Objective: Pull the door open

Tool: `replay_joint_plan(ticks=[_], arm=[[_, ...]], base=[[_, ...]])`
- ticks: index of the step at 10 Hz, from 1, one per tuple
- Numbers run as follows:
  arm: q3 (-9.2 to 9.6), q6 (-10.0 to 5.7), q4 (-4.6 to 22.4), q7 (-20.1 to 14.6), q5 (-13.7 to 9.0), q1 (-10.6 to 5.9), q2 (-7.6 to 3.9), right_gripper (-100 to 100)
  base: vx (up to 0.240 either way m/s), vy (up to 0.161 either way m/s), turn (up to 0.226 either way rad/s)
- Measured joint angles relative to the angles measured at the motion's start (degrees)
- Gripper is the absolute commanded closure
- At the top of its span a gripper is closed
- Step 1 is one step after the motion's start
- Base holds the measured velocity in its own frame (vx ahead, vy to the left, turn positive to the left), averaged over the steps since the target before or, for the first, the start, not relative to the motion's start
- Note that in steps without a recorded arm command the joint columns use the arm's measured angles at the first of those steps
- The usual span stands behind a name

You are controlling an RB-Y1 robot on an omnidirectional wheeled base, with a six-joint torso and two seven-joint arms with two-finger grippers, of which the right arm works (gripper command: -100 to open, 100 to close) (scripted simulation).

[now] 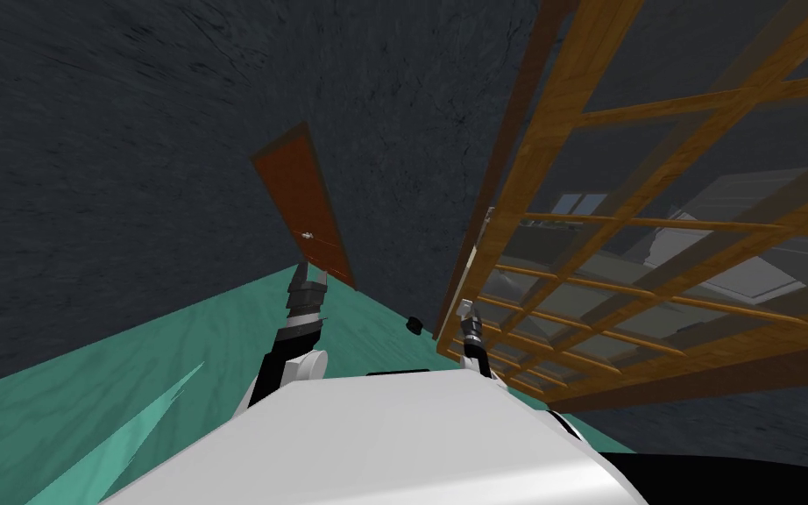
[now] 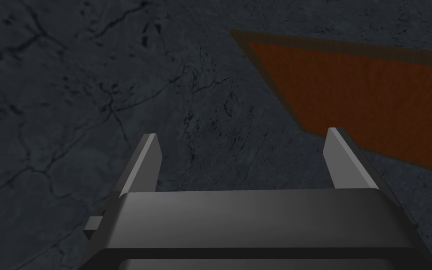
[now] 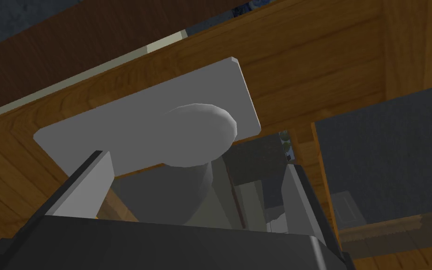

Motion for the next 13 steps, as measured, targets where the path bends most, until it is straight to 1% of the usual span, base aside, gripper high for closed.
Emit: replay_joint_plan(ticks=[9,11,13], arm=[[1.76,-0.35,-1.15,-12.59,-4.99,-0.19,0.97,-100],[2.3,-0.32,-1.83,-15.62,-6.59,-0.11,1.34,-100],[2.7,-0.42,-1.96,-18.49,-7.73,-0.23,1.51,-100]], base=[[-0.052,-0.009,0.045],[-0.07,-0.01,0.054],[-0.044,-0.007,0.041]])
